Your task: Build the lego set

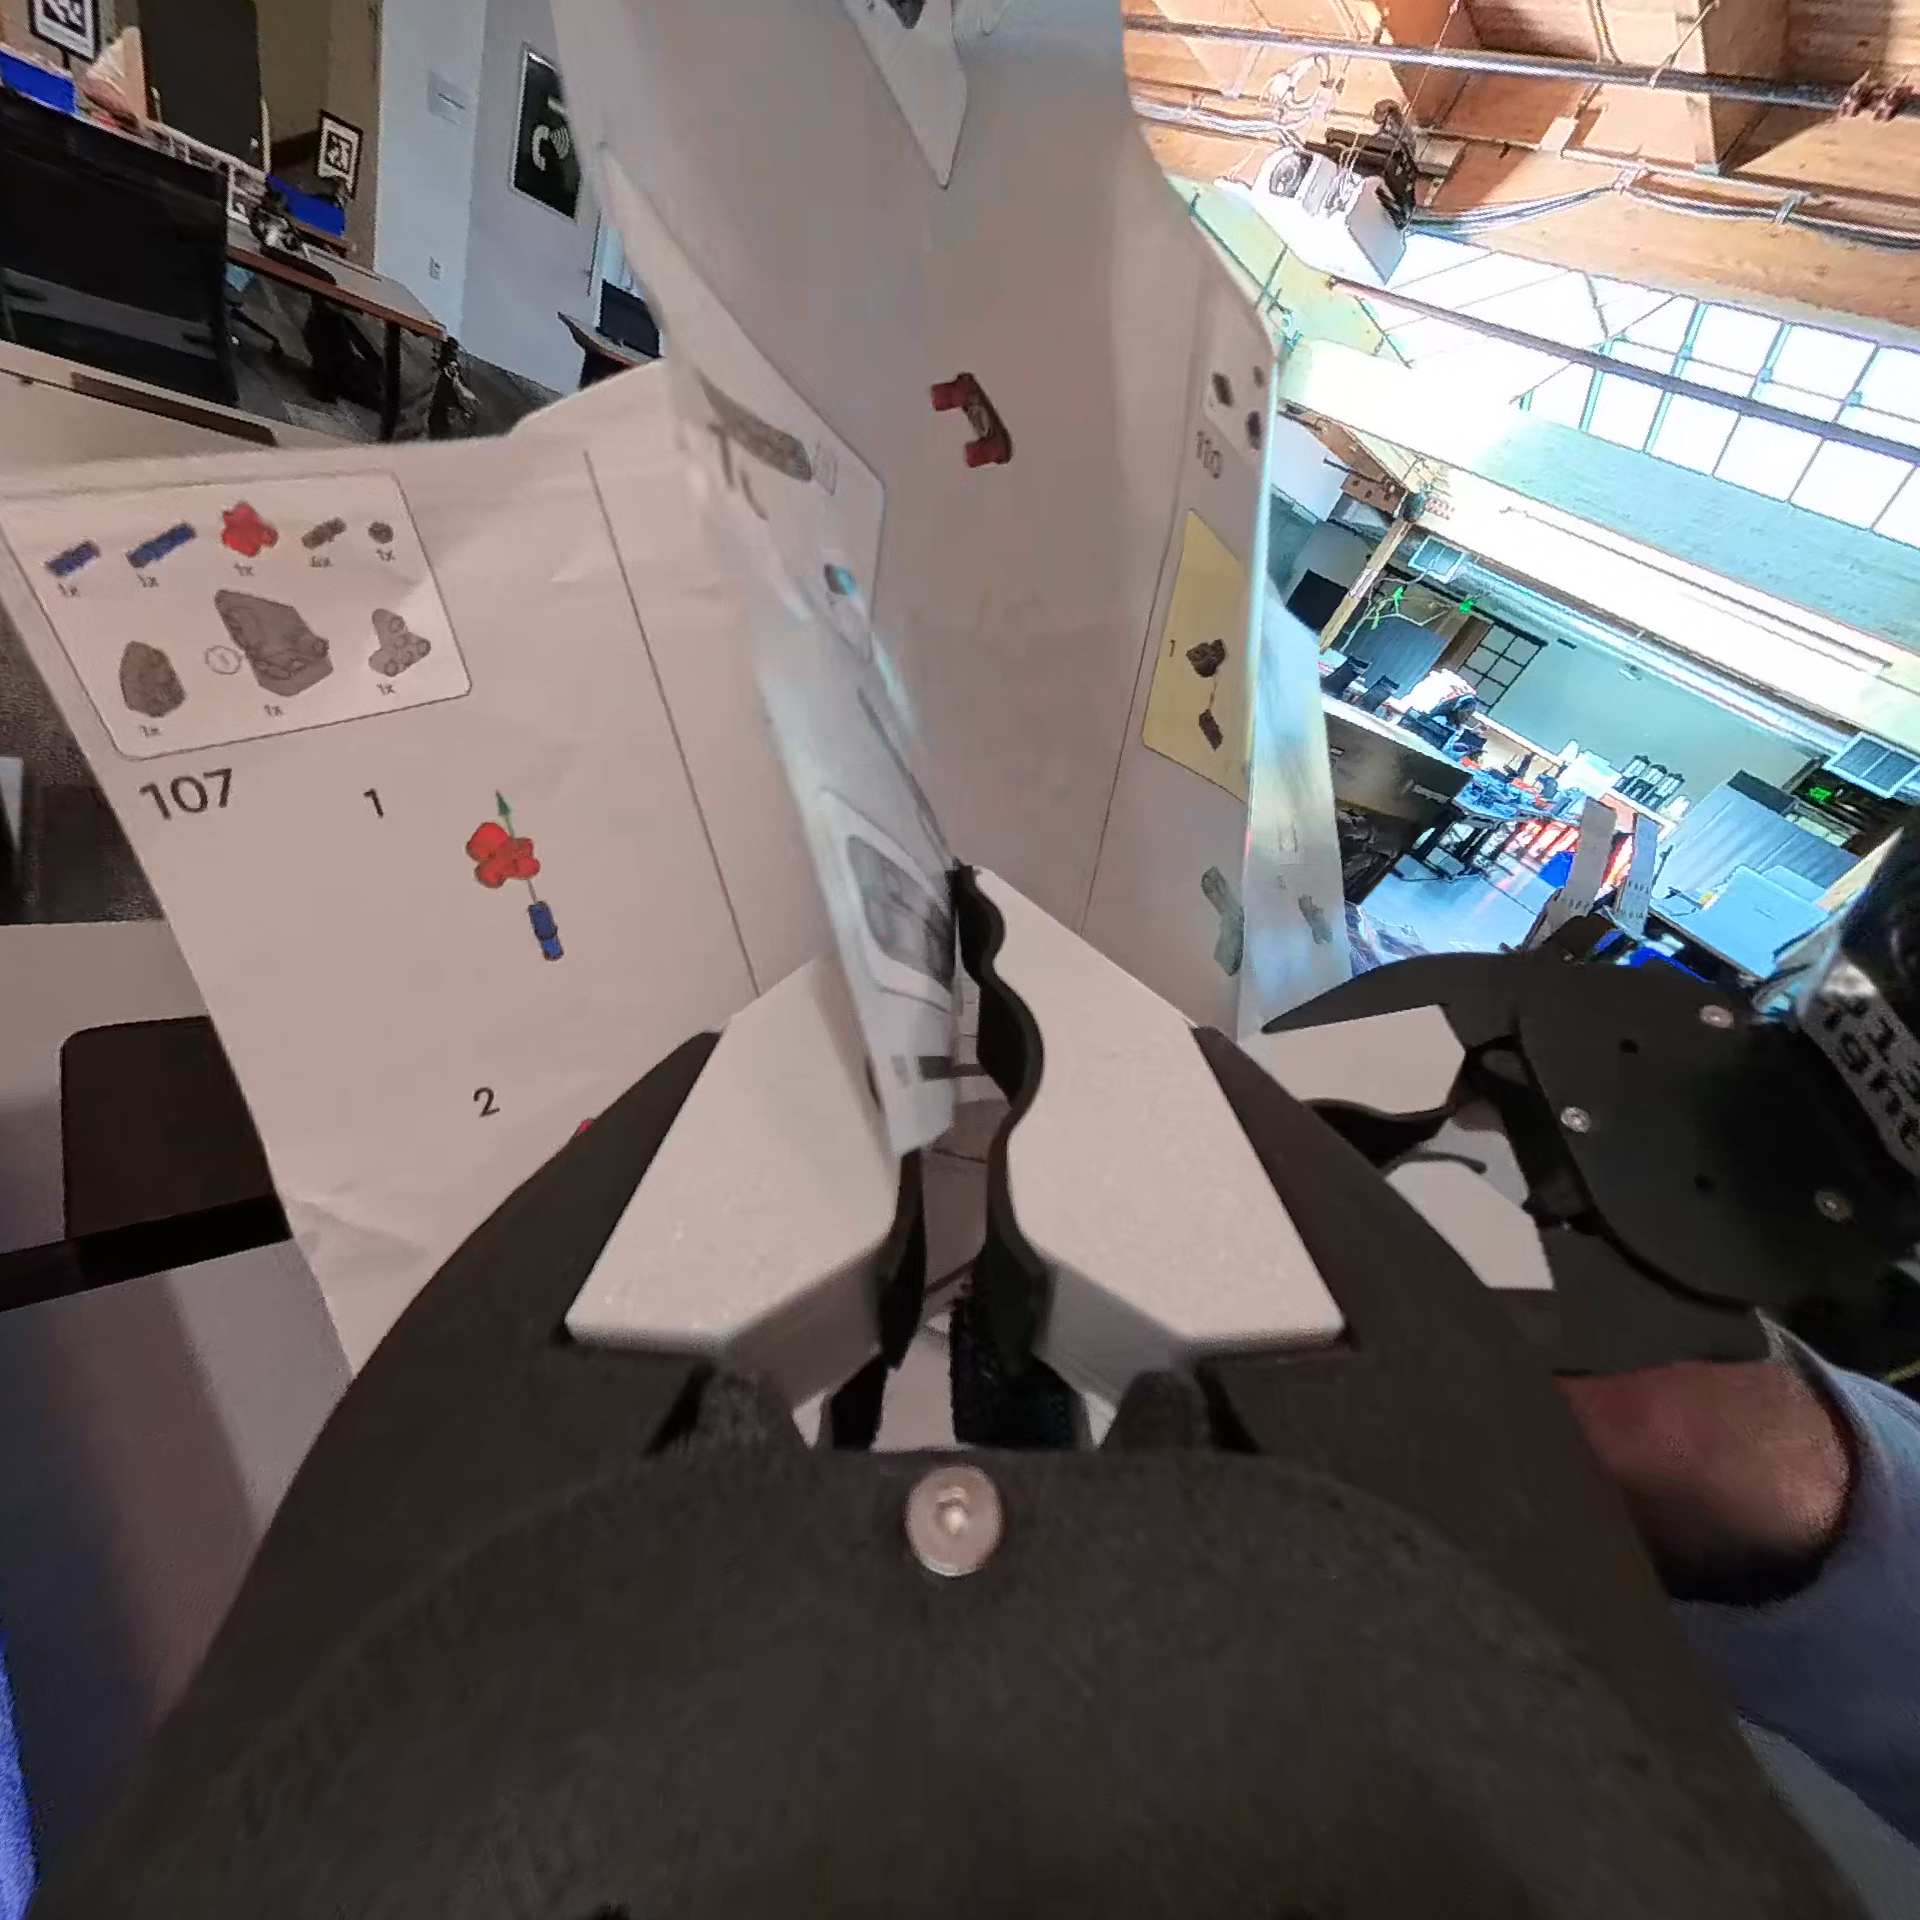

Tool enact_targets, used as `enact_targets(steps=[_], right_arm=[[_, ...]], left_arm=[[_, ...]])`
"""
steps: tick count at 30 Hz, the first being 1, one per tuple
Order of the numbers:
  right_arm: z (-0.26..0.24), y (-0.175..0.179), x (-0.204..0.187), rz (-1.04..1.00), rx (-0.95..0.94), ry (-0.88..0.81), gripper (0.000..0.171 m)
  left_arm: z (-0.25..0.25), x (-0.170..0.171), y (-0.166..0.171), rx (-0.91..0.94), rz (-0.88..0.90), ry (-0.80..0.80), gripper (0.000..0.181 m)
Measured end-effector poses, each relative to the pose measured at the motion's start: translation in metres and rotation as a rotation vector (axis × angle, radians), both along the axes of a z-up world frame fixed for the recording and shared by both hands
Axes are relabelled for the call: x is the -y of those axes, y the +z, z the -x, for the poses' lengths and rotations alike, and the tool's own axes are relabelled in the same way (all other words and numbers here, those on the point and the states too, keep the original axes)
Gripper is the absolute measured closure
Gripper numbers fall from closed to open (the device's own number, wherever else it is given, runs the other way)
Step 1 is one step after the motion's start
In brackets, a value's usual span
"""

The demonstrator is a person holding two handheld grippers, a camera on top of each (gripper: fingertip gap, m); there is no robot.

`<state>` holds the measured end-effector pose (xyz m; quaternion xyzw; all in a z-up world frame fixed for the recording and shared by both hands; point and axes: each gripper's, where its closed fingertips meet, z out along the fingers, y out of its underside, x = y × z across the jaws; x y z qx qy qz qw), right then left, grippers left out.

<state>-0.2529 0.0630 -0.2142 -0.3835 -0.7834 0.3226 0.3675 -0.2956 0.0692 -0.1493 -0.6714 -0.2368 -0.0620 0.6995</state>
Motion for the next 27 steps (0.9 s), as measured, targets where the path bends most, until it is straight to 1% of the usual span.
enact_targets(steps=[5,9,17,24,27], right_arm=[[-0.003,0.002,0.002,0.135,0.015,0.054,0.171],[-0.005,0.000,0.005,0.053,-0.016,0.098,0.171],[-0.007,0.004,0.004,0.069,-0.071,0.151,0.171],[-0.007,0.012,-0.003,0.274,-0.101,0.095,0.171],[-0.006,0.015,-0.008,0.373,-0.114,0.069,0.171]], left_arm=[[0.002,0.000,-0.009,0.028,-0.001,-0.026,0.181],[0.005,0.000,-0.014,0.032,-0.005,-0.020,0.181],[0.015,0.003,-0.025,0.075,-0.011,-0.016,0.181],[0.013,0.007,-0.029,0.099,-0.060,-0.016,0.181],[0.012,0.011,-0.032,0.096,-0.052,-0.001,0.181]])
